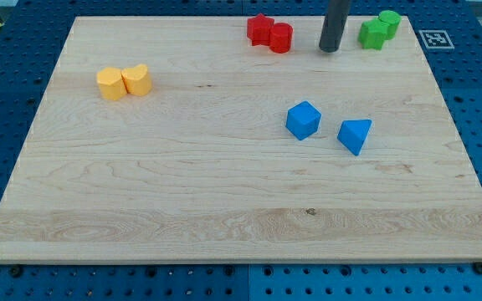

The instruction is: Push the red star left a bit

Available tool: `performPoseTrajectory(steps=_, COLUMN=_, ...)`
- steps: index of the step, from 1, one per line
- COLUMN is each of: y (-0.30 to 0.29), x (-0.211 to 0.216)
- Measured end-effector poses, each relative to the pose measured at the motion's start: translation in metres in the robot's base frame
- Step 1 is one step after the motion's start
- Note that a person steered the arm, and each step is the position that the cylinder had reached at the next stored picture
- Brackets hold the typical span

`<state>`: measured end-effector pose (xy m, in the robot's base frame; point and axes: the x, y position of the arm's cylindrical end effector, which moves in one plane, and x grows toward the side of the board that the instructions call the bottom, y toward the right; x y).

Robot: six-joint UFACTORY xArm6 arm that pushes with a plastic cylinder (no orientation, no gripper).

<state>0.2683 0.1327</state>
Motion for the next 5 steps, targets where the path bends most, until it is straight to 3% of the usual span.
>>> performPoseTrajectory(steps=3, y=-0.071, x=-0.02)
performPoseTrajectory(steps=5, y=-0.025, x=-0.035)
